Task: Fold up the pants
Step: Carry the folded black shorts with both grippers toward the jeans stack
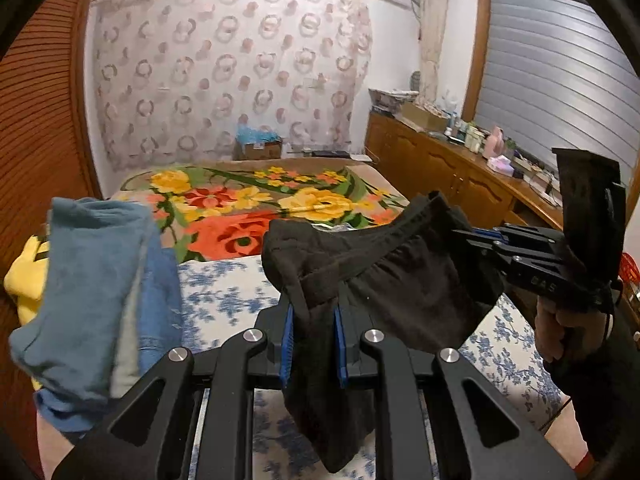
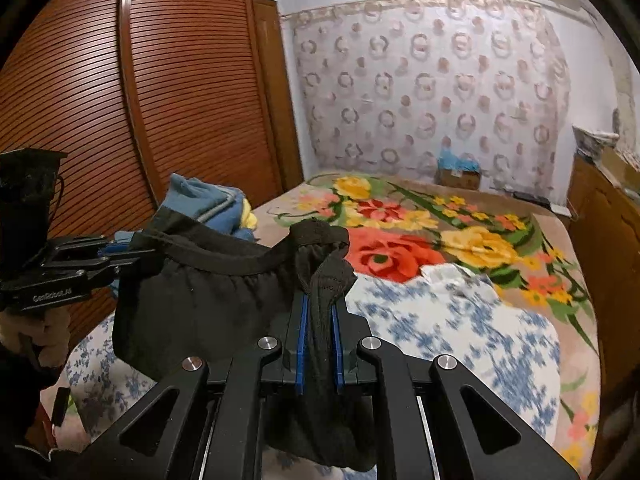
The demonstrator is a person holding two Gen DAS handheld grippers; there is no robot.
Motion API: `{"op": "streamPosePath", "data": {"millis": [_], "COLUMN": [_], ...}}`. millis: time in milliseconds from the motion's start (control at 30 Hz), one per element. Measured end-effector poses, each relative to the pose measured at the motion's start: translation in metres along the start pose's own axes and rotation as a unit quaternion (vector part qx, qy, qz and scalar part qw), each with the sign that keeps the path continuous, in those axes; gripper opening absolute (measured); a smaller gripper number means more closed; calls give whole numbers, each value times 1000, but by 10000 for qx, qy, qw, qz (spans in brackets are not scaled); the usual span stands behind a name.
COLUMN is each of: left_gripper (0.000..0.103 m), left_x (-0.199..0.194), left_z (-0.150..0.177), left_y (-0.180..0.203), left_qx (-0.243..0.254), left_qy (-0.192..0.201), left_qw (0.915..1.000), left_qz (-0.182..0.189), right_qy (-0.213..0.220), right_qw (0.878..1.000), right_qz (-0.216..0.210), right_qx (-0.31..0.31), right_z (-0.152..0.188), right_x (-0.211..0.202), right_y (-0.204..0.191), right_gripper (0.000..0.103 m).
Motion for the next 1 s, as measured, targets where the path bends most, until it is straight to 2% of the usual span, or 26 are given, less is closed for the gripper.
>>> {"op": "streamPosePath", "data": {"millis": [400, 700, 800, 1000], "left_gripper": [18, 18, 18, 18], "left_x": [-41, -67, -68, -63], "left_z": [-13, -18, -12, 2], "left_y": [-70, -110, -126, -148], "left_qx": [-290, -541, -650, -862], "left_qy": [385, 728, 689, 578], "left_qw": [9970, 9898, 9849, 9826], "left_qz": [-603, -1095, -1450, -1540], "right_qy": [199, 564, 591, 329], "right_qw": [9969, 9894, 9868, 9835], "right_qz": [-611, -974, -1050, -1068], "right_qx": [-444, -921, -1079, -1425], "right_z": [-57, -97, -103, -112], "right_x": [76, 126, 148, 201], "right_y": [-23, -42, -48, -65], "right_gripper": [10, 10, 10, 11]}}
Point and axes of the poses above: each gripper's, at about its wrist camera, not at the fingertips, and x roughly the way its jaws point, y to its right, z to its underside, the point moved 4 cm from there along x, roughly the way its jaws point
